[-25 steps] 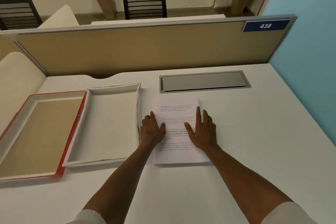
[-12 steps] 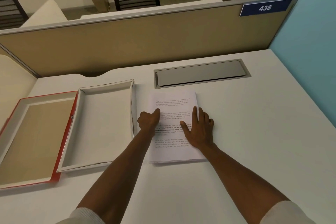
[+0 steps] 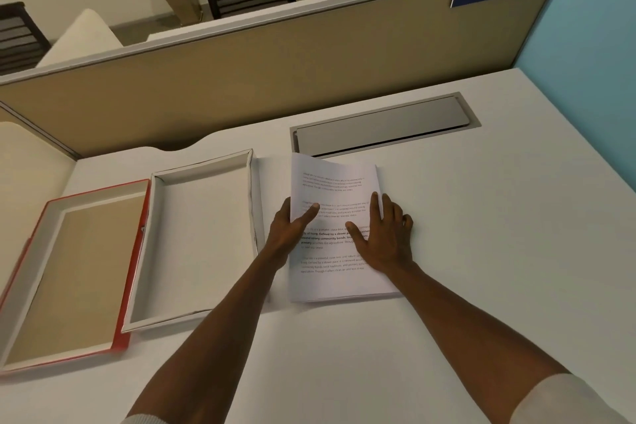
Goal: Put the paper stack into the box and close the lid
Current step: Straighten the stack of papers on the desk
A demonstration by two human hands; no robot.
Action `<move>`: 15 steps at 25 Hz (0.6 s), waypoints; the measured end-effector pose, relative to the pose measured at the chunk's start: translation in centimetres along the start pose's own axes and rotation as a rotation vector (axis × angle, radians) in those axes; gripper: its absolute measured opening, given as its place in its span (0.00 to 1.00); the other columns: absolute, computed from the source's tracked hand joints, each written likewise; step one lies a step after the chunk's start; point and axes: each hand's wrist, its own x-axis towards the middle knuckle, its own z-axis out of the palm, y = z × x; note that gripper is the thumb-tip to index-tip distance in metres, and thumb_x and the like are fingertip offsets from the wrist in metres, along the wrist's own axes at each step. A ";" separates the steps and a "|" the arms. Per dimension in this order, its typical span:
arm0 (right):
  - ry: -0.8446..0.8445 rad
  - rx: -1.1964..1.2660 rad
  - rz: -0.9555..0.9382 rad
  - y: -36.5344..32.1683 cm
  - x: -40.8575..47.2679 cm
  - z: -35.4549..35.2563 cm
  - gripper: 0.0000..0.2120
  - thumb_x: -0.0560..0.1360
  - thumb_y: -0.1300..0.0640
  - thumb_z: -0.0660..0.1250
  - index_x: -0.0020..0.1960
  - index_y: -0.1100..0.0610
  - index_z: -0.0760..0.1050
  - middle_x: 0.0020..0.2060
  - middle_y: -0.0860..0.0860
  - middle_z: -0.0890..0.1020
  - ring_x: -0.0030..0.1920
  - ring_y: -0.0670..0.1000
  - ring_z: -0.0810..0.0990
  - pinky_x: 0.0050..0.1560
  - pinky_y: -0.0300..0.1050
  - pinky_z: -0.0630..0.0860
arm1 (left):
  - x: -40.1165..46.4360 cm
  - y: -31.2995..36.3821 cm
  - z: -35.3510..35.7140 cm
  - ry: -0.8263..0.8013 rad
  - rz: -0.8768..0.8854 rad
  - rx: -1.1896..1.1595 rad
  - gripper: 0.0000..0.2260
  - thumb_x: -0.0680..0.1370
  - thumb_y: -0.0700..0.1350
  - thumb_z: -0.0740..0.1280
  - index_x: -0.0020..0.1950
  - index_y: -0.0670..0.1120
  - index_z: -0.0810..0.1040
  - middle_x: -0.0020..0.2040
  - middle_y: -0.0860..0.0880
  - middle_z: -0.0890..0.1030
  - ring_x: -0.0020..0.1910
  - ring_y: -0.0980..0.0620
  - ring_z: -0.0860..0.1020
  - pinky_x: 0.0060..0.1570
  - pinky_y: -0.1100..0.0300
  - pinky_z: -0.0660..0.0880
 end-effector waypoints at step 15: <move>0.026 0.054 0.003 0.2 -0.1 0.0 0.43 0.75 0.29 0.53 0.79 0.57 0.56 0.77 0.60 0.64 0.72 0.61 0.66 0.69 0.62 0.62 | 1.2 3.4 1.4 -0.029 -0.357 -0.484 0.25 0.80 0.50 0.66 0.75 0.43 0.69 0.72 0.36 0.75 0.70 0.35 0.75 0.74 0.37 0.67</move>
